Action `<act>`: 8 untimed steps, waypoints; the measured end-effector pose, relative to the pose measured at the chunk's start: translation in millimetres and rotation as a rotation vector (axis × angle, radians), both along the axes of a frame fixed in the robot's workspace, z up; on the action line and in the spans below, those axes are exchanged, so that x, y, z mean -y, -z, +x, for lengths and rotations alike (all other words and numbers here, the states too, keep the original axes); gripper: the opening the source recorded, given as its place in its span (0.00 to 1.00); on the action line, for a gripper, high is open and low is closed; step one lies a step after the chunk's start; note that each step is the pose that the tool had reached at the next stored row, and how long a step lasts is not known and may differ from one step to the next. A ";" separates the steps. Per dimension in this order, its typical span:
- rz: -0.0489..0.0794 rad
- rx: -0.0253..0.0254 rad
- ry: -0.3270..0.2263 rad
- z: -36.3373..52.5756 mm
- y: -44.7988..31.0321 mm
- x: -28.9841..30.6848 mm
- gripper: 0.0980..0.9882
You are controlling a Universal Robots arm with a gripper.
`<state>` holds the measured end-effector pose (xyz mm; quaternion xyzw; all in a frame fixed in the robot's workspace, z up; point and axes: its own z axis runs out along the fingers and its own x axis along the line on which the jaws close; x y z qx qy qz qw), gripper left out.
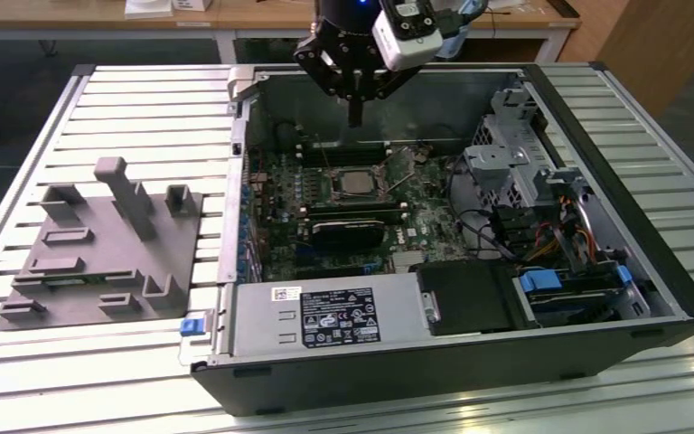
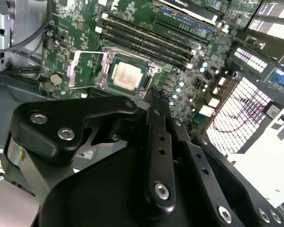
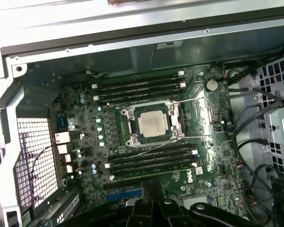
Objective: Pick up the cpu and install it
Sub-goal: 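Close the cpu cover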
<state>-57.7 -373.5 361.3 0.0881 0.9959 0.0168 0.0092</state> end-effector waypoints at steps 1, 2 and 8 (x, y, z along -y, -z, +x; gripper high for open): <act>0.000 0.0000 0.000 0.0 0.0 0.0 0.01; 0.000 0.0001 0.000 0.1 0.4 0.0 0.01; -0.003 -0.0001 0.000 5.9 4.2 -1.1 0.01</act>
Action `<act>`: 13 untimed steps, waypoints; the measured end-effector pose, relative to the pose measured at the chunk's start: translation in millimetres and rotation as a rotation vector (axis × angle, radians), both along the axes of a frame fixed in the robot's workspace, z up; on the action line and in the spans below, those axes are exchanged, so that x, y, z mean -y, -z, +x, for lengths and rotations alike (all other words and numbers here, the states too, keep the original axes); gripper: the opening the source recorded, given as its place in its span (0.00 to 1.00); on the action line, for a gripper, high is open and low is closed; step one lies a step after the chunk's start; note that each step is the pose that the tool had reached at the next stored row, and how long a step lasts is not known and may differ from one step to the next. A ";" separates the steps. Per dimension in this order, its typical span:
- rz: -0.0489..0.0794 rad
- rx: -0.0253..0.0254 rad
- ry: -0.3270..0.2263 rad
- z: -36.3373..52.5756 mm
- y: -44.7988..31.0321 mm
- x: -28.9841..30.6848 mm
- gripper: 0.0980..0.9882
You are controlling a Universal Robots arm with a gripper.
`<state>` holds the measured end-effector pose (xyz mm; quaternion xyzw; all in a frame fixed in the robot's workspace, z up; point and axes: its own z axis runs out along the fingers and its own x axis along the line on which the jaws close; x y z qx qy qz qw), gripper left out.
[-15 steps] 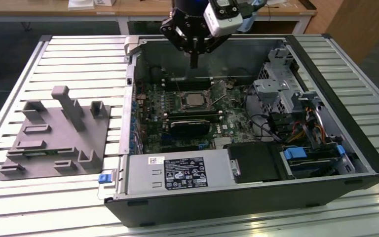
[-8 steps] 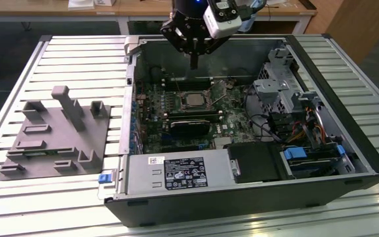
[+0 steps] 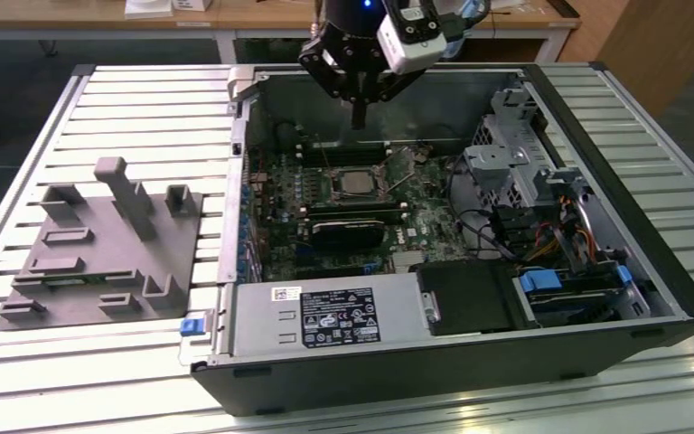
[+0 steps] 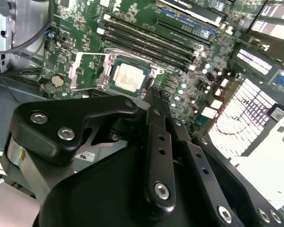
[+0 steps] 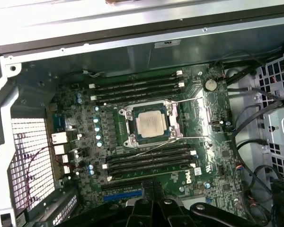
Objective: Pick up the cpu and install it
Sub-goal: 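Close the cpu cover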
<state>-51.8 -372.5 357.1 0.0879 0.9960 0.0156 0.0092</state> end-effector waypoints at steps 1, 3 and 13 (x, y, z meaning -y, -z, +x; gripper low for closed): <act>0.000 -0.0001 0.000 1.5 0.9 -0.3 0.01; 0.000 -0.0001 0.000 4.7 2.5 -0.7 0.01; -0.002 -0.0002 0.097 8.3 10.1 -2.3 0.01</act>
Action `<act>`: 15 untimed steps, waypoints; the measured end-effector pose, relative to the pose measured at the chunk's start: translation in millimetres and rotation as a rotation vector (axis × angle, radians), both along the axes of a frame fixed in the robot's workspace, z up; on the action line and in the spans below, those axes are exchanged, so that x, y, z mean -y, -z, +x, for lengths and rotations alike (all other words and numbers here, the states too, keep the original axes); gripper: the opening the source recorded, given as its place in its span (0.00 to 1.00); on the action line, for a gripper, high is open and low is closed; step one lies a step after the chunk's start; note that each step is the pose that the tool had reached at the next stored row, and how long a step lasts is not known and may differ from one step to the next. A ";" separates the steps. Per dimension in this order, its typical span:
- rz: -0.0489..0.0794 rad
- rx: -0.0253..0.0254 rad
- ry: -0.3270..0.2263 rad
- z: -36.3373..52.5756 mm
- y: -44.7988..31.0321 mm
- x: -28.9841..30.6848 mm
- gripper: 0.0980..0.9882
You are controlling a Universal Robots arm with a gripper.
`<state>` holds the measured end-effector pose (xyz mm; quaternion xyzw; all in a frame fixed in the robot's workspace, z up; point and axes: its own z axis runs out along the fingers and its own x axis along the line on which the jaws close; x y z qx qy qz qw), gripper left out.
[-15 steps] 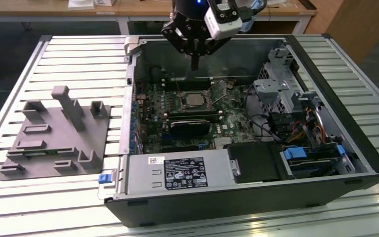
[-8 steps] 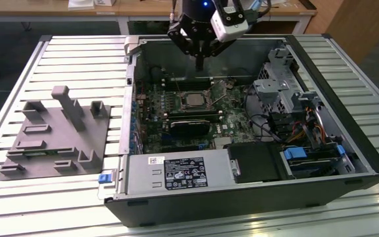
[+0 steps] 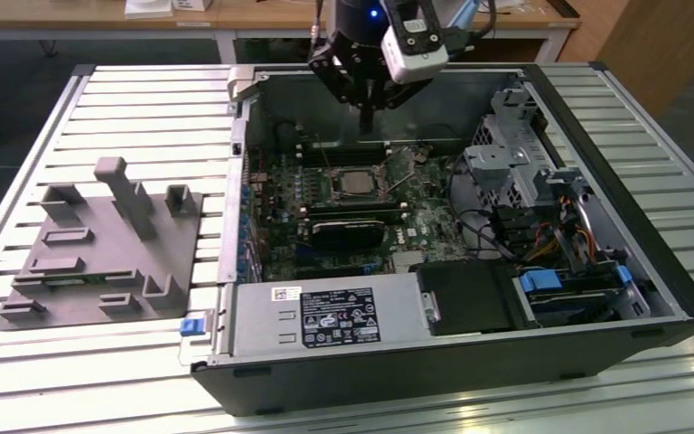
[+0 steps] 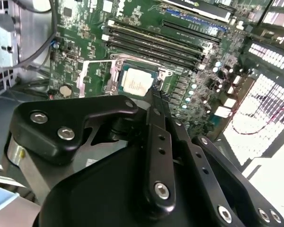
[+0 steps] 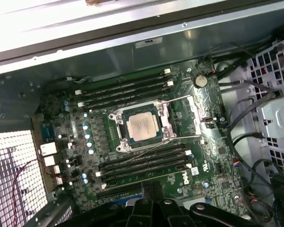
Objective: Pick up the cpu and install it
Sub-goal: 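Close the cpu cover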
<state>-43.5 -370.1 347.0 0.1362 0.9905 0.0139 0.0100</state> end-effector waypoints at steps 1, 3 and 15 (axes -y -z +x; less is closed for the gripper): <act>0.000 0.0000 0.011 0.1 0.8 -0.1 0.01; -0.001 -0.0001 0.032 0.5 2.2 -0.3 0.01; -0.001 -0.0020 0.040 28.7 20.4 -19.0 0.01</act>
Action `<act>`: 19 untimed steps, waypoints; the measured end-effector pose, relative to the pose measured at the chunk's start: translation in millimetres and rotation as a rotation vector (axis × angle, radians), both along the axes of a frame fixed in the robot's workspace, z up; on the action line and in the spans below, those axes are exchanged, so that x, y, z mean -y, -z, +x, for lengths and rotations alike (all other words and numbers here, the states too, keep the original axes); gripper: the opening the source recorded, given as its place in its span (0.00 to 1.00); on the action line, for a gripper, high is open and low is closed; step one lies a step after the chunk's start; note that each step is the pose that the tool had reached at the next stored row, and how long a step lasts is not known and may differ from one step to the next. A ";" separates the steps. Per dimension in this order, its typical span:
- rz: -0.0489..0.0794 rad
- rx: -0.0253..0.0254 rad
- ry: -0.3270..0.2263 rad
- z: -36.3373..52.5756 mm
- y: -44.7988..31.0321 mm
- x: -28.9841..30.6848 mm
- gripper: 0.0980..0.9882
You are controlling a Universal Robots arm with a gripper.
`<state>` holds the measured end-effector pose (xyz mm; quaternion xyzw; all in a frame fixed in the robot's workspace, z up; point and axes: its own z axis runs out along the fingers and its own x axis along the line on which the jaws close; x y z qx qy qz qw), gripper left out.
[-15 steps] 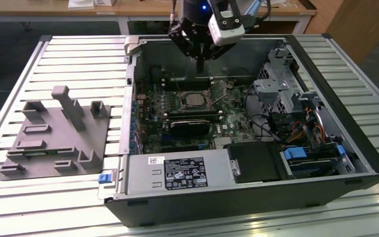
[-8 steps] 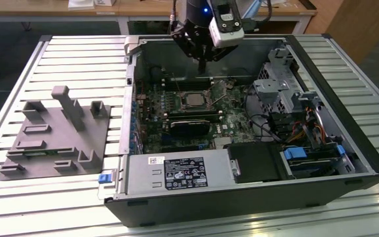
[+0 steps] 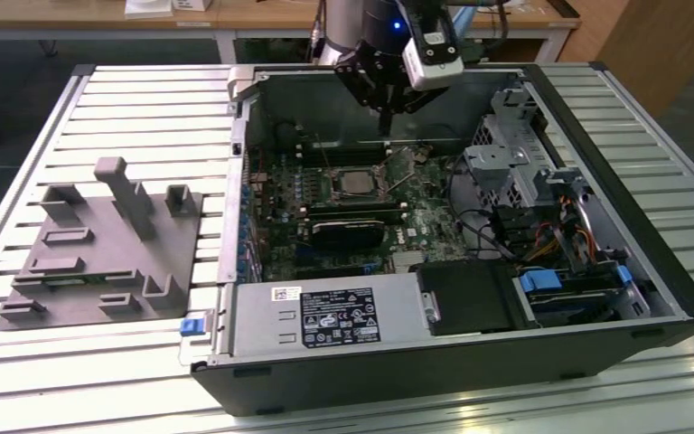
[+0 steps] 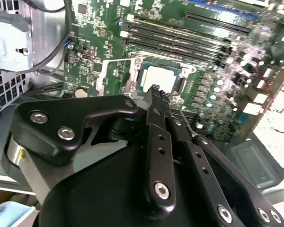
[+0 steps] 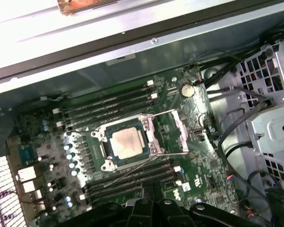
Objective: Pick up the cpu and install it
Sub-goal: 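Close the cpu cover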
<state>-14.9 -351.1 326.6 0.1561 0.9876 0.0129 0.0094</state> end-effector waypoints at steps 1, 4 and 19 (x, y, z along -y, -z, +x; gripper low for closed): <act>0.000 0.0001 0.004 0.6 1.4 -0.4 0.01; 0.000 -0.0001 0.043 1.0 6.4 -0.4 0.01; -0.001 0.0000 0.100 25.0 29.2 -12.2 0.01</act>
